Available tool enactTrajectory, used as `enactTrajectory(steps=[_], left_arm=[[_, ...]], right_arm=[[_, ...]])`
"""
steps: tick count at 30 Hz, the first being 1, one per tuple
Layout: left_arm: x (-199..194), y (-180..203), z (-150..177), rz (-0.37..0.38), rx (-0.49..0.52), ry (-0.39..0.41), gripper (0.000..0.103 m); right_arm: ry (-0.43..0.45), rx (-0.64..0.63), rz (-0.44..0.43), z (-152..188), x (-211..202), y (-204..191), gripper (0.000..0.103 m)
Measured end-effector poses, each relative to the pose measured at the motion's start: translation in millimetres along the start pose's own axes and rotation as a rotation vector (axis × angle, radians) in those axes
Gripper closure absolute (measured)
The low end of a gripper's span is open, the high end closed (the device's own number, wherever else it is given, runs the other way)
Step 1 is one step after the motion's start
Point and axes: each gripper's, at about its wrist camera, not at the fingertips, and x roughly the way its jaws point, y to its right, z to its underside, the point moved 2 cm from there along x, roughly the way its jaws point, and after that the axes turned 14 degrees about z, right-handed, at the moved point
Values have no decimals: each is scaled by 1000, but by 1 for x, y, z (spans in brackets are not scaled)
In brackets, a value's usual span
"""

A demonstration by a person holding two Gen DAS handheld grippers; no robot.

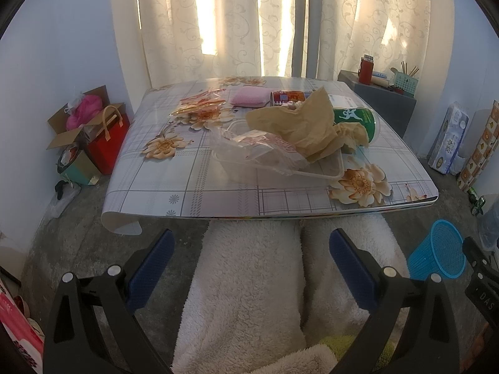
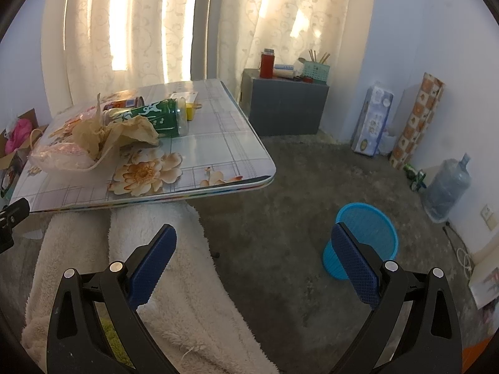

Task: Collect trash

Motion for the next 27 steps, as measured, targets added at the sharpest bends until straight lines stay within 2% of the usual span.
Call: enactTrajectory(steps=[27], left_arm=[[-1,-2,0,-3,-5,-6,6]], right_arm=[[0,3,-2,1,1,1,8]])
